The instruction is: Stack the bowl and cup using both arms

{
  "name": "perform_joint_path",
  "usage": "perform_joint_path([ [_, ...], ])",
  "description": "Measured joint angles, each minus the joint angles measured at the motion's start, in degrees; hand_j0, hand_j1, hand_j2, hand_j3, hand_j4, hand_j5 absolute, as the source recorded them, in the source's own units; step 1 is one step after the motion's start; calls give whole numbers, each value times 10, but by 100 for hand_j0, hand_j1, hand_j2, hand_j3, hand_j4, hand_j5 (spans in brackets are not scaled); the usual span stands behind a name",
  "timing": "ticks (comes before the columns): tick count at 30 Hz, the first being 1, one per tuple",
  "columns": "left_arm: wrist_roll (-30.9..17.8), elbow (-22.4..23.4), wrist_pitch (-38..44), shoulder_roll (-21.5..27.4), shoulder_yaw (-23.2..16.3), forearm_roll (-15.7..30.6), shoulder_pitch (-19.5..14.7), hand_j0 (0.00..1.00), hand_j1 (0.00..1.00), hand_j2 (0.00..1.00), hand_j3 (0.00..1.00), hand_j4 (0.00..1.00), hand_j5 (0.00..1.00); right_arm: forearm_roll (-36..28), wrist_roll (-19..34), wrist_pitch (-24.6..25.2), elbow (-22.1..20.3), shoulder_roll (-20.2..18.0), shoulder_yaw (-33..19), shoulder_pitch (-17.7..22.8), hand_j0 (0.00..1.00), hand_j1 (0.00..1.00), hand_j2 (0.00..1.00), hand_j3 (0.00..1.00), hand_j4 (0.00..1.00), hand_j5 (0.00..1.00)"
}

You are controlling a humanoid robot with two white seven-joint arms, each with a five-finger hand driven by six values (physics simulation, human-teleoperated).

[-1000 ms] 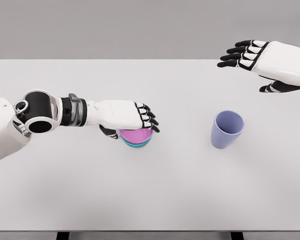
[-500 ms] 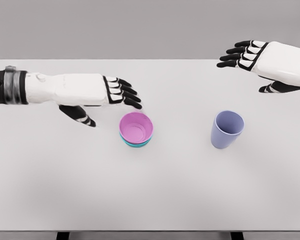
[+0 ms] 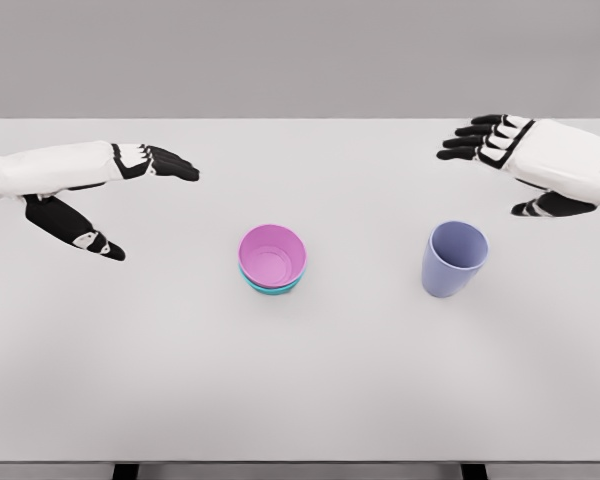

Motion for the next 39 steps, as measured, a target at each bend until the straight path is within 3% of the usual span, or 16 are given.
perform_joint_path([
  [7, 0, 1, 0, -2, 0, 0, 0, 100, 100, 100, 100, 100, 100, 0, 0, 1, 2, -26, -49, 5, 100, 100, 100, 100, 100, 100],
  [9, 0, 1, 0, -3, 0, 0, 0, 100, 100, 100, 100, 100, 100, 0, 0, 1, 14, -39, -23, 10, 100, 100, 100, 100, 100, 100],
  [12, 0, 1, 0, -3, 1, 1, 0, 100, 100, 100, 100, 100, 100, 1, 0, 1, 87, -67, 38, -54, 100, 100, 100, 100, 100, 100],
  [15, 0, 1, 0, -4, 2, 0, 0, 100, 100, 100, 100, 100, 100, 2, 0, 1, 114, -90, 59, -77, 100, 100, 100, 100, 100, 100],
  [18, 0, 1, 0, -4, 3, 0, 0, 100, 100, 100, 100, 100, 100, 3, 0, 1, 90, -121, 67, -112, 100, 100, 100, 100, 100, 100],
  [20, 0, 1, 0, -4, 3, 0, 0, 100, 100, 100, 100, 100, 100, 2, 0, 1, 61, -123, 70, -105, 100, 100, 100, 100, 100, 100],
  [24, 0, 2, 0, -4, 4, 0, 0, 100, 100, 100, 100, 100, 100, 1, 0, 1, 35, -54, 78, -134, 100, 100, 100, 100, 100, 100],
  [27, 0, 4, 0, -4, 8, -1, 3, 100, 100, 100, 100, 100, 100, 4, 0, 0, 34, -47, 148, -215, 100, 100, 100, 100, 100, 100],
  [28, 0, 5, 0, -4, 8, -1, 4, 100, 100, 100, 100, 100, 100, -2, 0, 2, 34, -53, 184, -236, 100, 100, 100, 100, 100, 100],
  [31, 0, 5, 0, -3, 10, -1, 4, 100, 100, 100, 100, 100, 100, -4, 0, 1, 33, -87, 252, -237, 100, 100, 100, 100, 100, 100],
  [35, 0, 6, 0, 0, 12, -1, 4, 100, 100, 100, 100, 100, 100, -5, 0, 1, 27, -141, 297, -234, 100, 100, 100, 100, 100, 100],
  [39, 0, 6, 0, 2, 12, -1, 4, 100, 100, 100, 100, 100, 100, -6, 0, 1, 10, -158, 332, -235, 100, 100, 100, 100, 100, 100],
])
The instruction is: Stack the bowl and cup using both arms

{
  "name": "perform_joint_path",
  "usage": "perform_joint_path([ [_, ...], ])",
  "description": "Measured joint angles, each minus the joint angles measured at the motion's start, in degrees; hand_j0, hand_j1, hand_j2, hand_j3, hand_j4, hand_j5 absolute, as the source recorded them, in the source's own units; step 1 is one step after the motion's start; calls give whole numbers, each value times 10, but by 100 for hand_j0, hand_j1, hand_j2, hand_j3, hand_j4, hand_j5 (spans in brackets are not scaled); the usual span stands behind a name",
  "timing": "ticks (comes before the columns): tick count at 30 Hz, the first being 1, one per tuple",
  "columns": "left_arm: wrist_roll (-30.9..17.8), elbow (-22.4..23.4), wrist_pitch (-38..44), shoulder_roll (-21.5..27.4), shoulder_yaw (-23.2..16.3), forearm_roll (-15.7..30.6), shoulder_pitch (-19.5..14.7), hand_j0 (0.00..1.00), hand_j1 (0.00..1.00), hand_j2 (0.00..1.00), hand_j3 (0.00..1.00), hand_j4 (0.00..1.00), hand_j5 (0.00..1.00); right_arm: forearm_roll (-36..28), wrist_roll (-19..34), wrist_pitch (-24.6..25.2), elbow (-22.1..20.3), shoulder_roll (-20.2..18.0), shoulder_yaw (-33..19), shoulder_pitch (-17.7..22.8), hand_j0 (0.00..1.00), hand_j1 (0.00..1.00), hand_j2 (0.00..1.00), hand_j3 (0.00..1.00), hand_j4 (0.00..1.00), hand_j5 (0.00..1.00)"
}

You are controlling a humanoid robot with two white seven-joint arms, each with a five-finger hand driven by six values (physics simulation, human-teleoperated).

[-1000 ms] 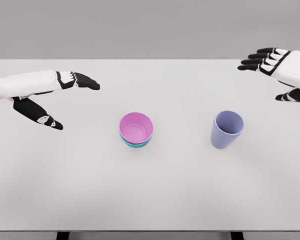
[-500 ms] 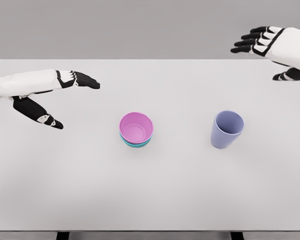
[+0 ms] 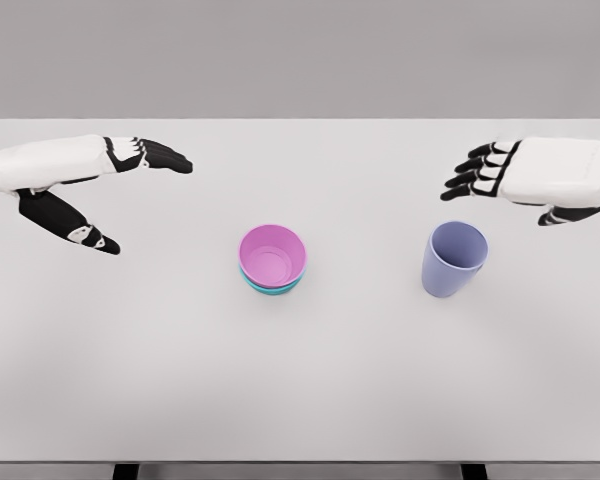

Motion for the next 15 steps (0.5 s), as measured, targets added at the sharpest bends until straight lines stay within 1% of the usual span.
perform_joint_path([
  [5, 0, 0, 0, 0, 0, 0, 1, 100, 100, 100, 100, 100, 100, -1, 0, 0, -10, -2, 20, 0, 100, 100, 100, 100, 100, 100],
  [9, 0, 0, 0, 0, 0, 0, 0, 100, 100, 100, 100, 100, 100, -1, 0, 0, -11, 0, 51, -1, 100, 100, 100, 100, 100, 100],
  [15, 0, 0, 0, 0, 0, 0, 0, 100, 100, 100, 100, 100, 100, -1, 0, 0, -12, 25, 70, -3, 100, 100, 100, 100, 100, 100],
])
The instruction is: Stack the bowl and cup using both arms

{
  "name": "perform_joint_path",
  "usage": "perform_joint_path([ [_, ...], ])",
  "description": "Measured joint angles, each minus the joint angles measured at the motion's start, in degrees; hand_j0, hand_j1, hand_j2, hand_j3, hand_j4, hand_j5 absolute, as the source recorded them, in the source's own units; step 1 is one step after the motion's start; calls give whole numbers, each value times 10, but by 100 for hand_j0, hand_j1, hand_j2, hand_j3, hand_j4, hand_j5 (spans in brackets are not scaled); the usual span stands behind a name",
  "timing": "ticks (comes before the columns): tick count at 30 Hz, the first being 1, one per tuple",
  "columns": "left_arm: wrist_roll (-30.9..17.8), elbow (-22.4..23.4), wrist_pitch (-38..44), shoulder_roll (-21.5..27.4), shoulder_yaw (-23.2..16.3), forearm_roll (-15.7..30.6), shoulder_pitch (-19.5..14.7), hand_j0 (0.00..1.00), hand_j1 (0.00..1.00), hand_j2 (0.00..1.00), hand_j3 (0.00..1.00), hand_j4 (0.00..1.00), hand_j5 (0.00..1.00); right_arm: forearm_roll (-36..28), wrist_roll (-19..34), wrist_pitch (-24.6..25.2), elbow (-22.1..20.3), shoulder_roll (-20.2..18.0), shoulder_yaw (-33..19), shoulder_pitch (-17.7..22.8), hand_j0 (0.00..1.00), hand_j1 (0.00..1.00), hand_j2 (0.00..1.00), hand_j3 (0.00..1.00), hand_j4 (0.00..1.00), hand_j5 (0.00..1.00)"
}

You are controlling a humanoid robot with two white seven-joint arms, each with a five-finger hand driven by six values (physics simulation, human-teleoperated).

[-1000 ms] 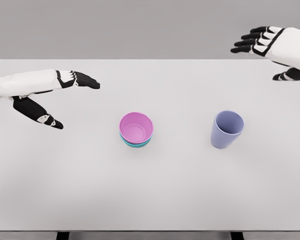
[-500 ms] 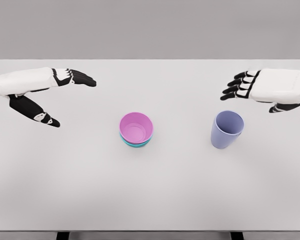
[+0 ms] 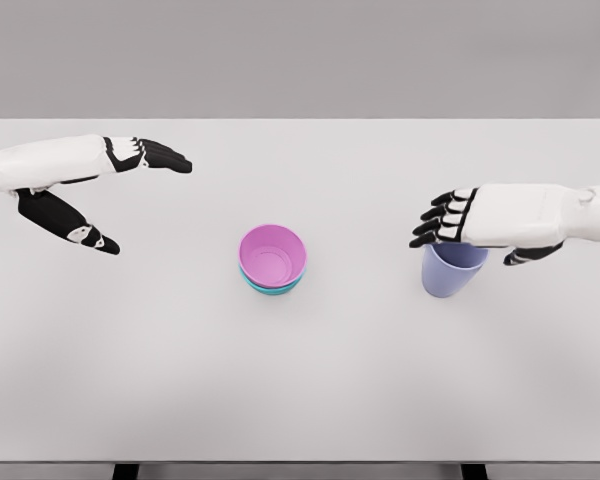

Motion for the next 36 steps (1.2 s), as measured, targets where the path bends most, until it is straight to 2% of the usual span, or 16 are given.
perform_joint_path([
  [7, 0, 0, 0, -2, 0, 0, 0, 100, 100, 100, 100, 100, 100, 1, 0, 0, 3, 10, 11, -1, 100, 100, 100, 100, 100, 100],
  [21, 0, 0, 0, -2, 0, 1, 1, 100, 100, 100, 100, 100, 100, 10, 0, 0, 49, 30, 26, -9, 100, 100, 100, 100, 100, 100],
  [36, 0, 0, 0, -4, 0, 1, 1, 100, 100, 100, 100, 100, 100, 11, 0, 0, 55, 41, 51, -13, 99, 99, 99, 99, 99, 99],
])
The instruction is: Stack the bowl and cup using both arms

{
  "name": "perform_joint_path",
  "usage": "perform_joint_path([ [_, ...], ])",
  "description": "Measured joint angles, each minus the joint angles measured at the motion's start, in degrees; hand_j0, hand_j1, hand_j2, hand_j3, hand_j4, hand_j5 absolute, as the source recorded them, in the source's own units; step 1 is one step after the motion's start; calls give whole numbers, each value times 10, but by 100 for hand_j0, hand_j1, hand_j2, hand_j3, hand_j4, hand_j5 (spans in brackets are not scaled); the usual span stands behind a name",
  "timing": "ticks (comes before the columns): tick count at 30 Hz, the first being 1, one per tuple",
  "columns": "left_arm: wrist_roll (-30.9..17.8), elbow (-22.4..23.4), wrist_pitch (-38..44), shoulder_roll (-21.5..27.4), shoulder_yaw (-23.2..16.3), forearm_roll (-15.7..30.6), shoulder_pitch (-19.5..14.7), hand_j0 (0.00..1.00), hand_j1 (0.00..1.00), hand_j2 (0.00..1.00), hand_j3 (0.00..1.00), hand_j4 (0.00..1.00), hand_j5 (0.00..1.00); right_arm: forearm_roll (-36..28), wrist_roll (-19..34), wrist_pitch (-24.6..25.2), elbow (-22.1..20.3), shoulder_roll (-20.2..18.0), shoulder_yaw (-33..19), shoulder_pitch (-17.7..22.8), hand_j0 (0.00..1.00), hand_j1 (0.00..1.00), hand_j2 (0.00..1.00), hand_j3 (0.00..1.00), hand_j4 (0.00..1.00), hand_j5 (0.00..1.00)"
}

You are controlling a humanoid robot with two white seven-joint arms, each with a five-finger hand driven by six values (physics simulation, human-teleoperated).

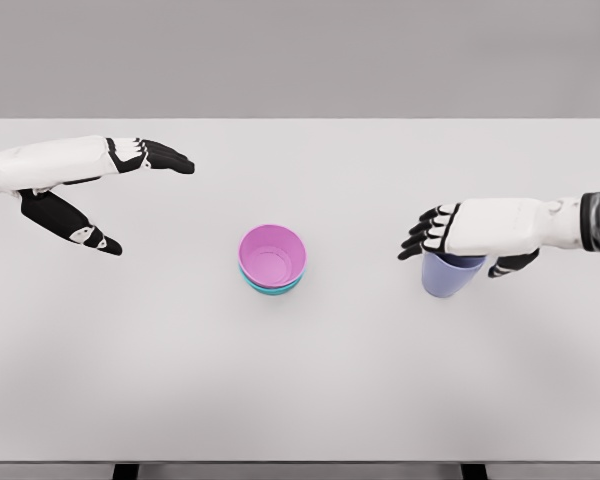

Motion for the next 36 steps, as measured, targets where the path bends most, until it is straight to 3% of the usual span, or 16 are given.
perform_joint_path([
  [2, 0, 0, 0, 0, 0, 0, 0, 100, 100, 100, 100, 100, 100, 0, 0, 0, 0, 1, 2, -2, 97, 97, 97, 97, 97, 97],
  [7, 0, 0, 0, -1, 0, 0, 0, 100, 100, 100, 100, 100, 100, 0, 0, 0, 6, 3, 3, -4, 68, 68, 68, 68, 68, 68],
  [10, 0, 0, 0, -2, 0, 0, 0, 100, 100, 100, 100, 100, 100, 0, 0, 0, 7, 3, 3, -7, 60, 60, 60, 60, 60, 60],
  [19, 0, 0, 0, -2, 0, 0, 0, 100, 100, 100, 100, 100, 100, -1, 0, 0, 6, 8, 0, -29, 48, 48, 48, 48, 48, 48],
  [27, 0, 0, 0, -2, 0, 0, 0, 100, 100, 100, 100, 100, 100, -5, 0, 0, 6, 24, -5, -54, 49, 49, 49, 49, 49, 49],
  [36, 0, 0, 0, -1, 0, 0, 4, 100, 100, 100, 100, 100, 100, -4, 0, 0, 9, 71, -6, -94, 49, 49, 49, 49, 49, 49],
])
